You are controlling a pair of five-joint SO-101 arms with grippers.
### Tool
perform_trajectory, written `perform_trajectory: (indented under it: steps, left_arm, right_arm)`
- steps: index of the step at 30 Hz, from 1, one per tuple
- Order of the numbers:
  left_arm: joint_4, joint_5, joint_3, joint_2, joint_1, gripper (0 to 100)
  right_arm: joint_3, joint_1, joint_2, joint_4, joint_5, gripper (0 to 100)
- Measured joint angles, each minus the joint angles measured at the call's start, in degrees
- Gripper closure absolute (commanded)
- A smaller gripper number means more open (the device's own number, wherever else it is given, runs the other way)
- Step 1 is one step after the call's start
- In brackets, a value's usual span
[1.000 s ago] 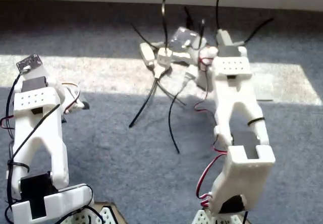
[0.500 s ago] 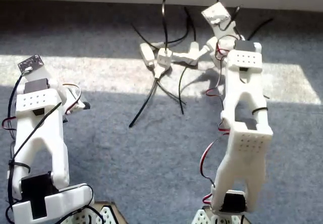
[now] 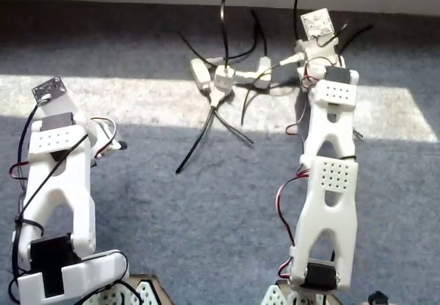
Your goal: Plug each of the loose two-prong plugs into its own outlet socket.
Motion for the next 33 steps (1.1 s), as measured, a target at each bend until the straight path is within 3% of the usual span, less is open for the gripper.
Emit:
perform_trajectory:
  steps: [6, 12, 29, 33]
  left_arm:
    - [0.0, 0.0, 0.0, 0.0, 0.4, 73]
    - [0.0, 0.0, 0.0, 0.0, 1.7, 73]
    - [-0.9, 0.0, 0.0, 0.0, 1.8, 73]
    - [0.4, 0.0, -0.4, -1.8, 5.5, 73]
  right_arm:
    - [-2.2, 0.3, 0.4, -0.6, -4.5, 73.8]
    - [-15.0, 2.3, 0.4, 0.7, -9.0, 73.8]
    - [-18.1, 4.9, -14.9, 21.6, -9.6, 73.5]
    - [-18.1, 6.4, -23.0, 28.2, -9.6, 73.5]
